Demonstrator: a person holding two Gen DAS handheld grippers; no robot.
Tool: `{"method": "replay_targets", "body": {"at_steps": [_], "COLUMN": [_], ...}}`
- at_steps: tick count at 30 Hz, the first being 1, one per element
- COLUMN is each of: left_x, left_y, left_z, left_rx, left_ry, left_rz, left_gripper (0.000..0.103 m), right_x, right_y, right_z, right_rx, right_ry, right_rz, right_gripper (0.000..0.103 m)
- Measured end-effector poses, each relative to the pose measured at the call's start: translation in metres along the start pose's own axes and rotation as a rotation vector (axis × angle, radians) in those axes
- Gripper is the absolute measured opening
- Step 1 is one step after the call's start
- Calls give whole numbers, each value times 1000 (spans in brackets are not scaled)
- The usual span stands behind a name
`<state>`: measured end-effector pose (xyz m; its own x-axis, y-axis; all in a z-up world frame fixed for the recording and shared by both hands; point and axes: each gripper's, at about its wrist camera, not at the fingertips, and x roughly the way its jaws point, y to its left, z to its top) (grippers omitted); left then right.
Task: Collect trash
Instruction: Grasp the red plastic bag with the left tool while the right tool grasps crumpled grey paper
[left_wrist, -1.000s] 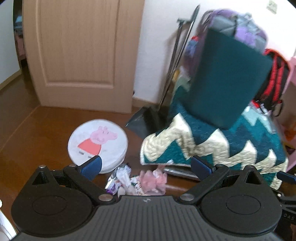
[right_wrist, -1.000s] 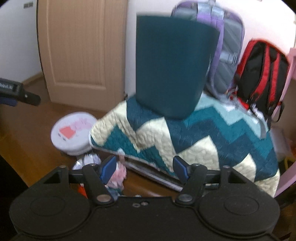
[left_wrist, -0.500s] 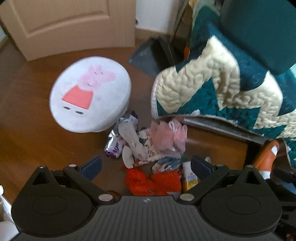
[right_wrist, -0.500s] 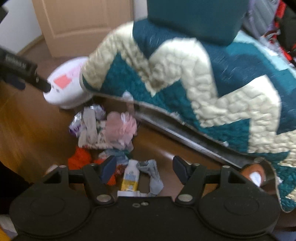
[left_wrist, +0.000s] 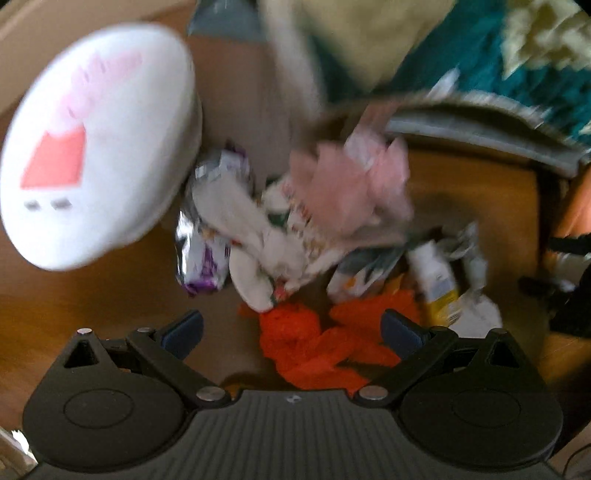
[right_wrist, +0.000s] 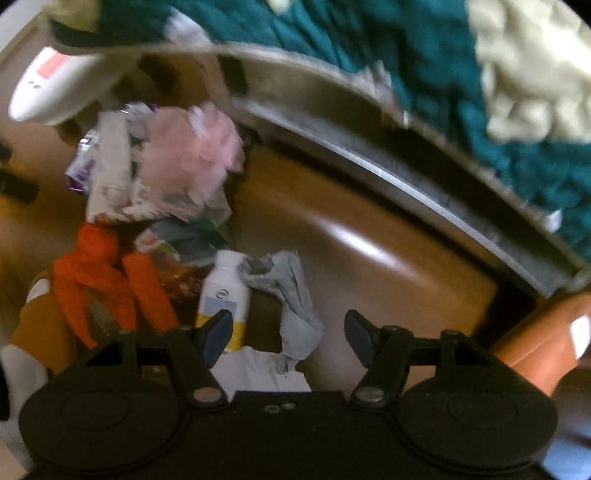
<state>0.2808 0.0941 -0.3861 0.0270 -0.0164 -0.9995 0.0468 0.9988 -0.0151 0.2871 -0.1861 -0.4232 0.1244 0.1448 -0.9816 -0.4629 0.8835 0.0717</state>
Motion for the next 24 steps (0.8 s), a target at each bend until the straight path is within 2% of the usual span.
{"method": "replay_targets", "body": {"at_steps": [7,14,19,24], "left_x": [77,128,144,158], "left_y": [27,41,45,43], "left_z": [-5,-12,-13,-17], "left_rx": [-80,-148,-184,-180], "left_ry": [122,196,206,209], "left_rz": [5,-27,-47,-69], "left_gripper": [102,102,102,91], "right_x": [62,97,107,111], "right_y": [-14,-22,-25,-23], "right_z": [6,6,2,1], "right_rx": [44,88,102,103], "right_ry": [129,212,219,196], "right_rz": [-14,-3,-5,-22], "right_gripper": [64,64,64,63]}}
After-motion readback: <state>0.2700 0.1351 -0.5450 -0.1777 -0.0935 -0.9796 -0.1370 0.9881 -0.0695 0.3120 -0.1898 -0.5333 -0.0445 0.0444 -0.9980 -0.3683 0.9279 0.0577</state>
